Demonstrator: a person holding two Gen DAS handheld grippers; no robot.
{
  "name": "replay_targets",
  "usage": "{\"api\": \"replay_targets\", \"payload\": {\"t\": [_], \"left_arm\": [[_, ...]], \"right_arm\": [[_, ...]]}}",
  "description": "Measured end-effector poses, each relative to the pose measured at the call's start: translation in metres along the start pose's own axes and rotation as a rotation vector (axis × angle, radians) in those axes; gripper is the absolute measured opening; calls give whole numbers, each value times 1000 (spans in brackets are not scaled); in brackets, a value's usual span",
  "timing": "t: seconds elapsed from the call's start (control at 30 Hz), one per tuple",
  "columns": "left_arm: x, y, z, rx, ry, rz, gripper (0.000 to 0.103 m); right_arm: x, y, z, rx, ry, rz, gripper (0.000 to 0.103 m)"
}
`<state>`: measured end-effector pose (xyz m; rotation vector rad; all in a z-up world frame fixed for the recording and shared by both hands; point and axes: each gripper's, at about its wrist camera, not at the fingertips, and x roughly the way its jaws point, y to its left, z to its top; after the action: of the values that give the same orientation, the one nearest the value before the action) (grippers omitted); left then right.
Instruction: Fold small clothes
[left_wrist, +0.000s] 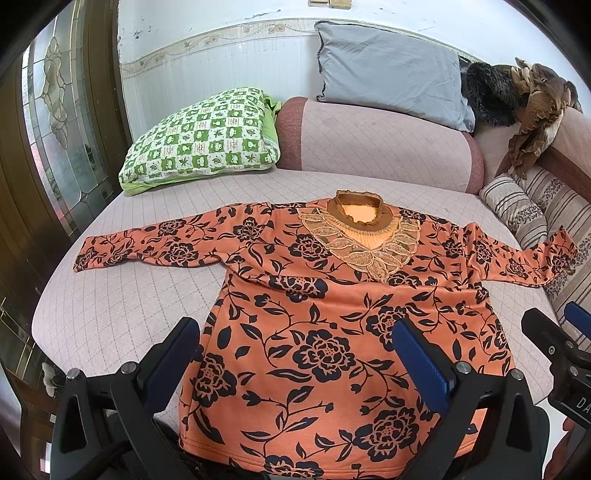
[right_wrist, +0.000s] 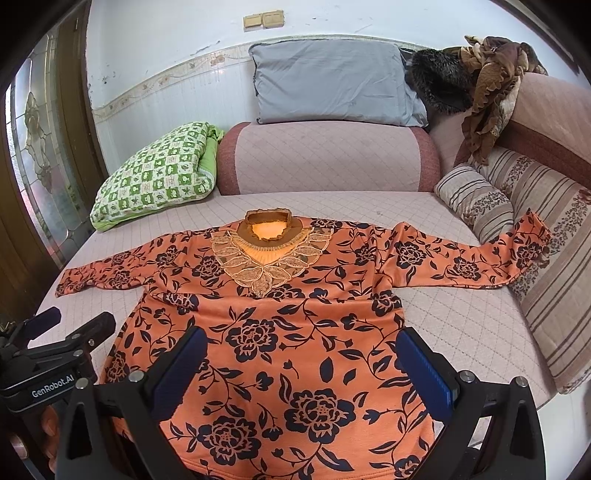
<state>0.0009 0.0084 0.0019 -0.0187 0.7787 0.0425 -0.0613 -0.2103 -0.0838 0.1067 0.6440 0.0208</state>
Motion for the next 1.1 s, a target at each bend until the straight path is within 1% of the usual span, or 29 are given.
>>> {"api": "replay_targets", "payload": {"t": [0.67, 0.8, 0.9, 1.0, 1.03, 1.1], "left_arm": [[1, 0, 2, 3, 2, -3, 103], [8, 4, -2, -6, 11, -10, 103], [24, 10, -8, -18, 43, -15, 103], [46, 15, -16, -3, 81, 1, 103], [54, 17, -19, 9, 93, 12, 103], [67, 21, -23, 23, 113, 30, 103]], "right_arm": [[-1, -1, 1, 3, -6, 1, 103], [4, -10, -1, 33, 20, 27, 103], [9, -27, -4, 71, 32, 48, 103], [11, -64, -6, 169, 9, 87, 103], [13, -84, -7, 210, -6, 79, 103], [18, -119, -3, 259, -16, 24, 103]]}}
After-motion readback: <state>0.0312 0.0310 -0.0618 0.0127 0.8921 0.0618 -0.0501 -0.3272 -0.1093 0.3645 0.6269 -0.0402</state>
